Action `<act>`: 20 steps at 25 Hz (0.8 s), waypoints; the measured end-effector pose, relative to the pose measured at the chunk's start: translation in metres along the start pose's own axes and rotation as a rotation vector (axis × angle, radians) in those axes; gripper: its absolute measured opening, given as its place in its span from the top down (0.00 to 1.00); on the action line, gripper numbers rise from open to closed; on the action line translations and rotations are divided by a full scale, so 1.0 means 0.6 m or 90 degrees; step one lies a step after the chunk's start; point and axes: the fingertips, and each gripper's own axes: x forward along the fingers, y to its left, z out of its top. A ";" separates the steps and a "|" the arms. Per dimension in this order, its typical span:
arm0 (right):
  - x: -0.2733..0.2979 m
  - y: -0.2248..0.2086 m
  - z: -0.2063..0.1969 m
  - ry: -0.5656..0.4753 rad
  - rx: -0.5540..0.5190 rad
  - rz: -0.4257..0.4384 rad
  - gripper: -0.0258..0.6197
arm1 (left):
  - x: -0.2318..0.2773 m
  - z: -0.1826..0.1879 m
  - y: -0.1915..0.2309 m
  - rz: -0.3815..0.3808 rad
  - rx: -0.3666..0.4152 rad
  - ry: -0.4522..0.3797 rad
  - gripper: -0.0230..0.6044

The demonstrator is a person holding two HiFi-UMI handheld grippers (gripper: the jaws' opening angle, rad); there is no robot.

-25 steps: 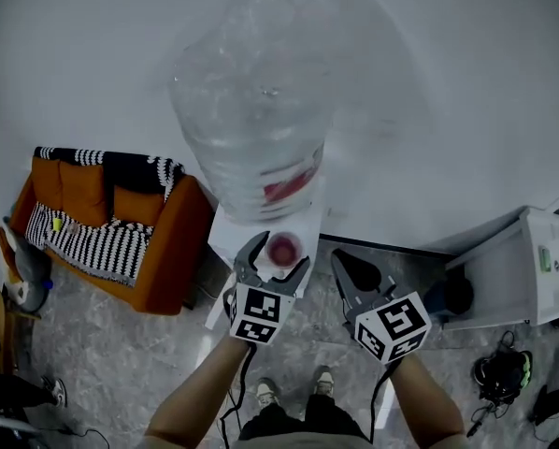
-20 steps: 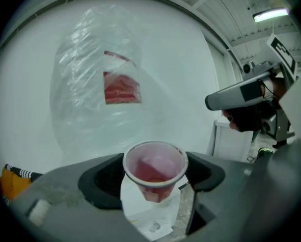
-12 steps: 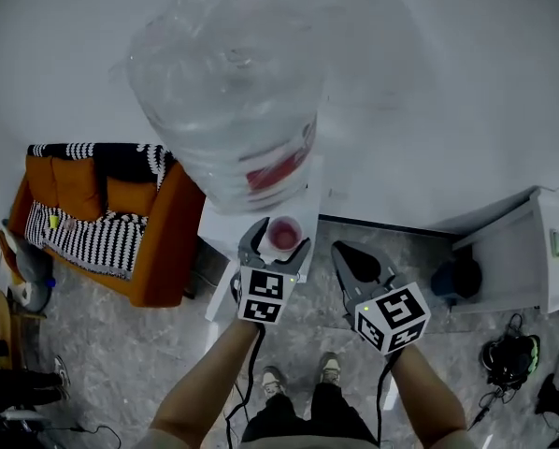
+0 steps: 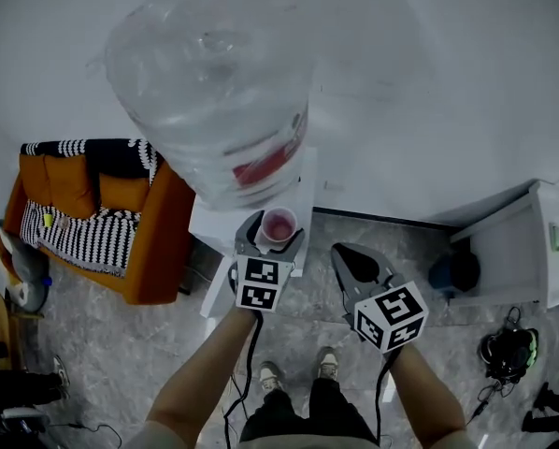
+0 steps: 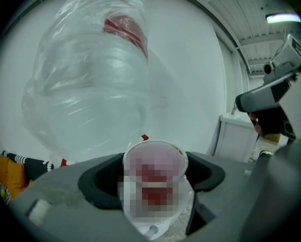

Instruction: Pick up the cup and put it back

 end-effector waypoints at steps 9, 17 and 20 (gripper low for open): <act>-0.009 0.003 -0.020 0.013 0.007 -0.001 0.96 | 0.000 0.011 -0.011 -0.008 -0.047 -0.042 0.31; -0.031 0.016 0.011 -0.008 0.009 0.000 0.96 | -0.052 0.030 -0.013 -0.007 -0.052 -0.065 0.28; -0.045 0.023 0.037 -0.029 -0.004 -0.006 0.96 | -0.087 0.034 -0.015 -0.008 -0.040 -0.065 0.29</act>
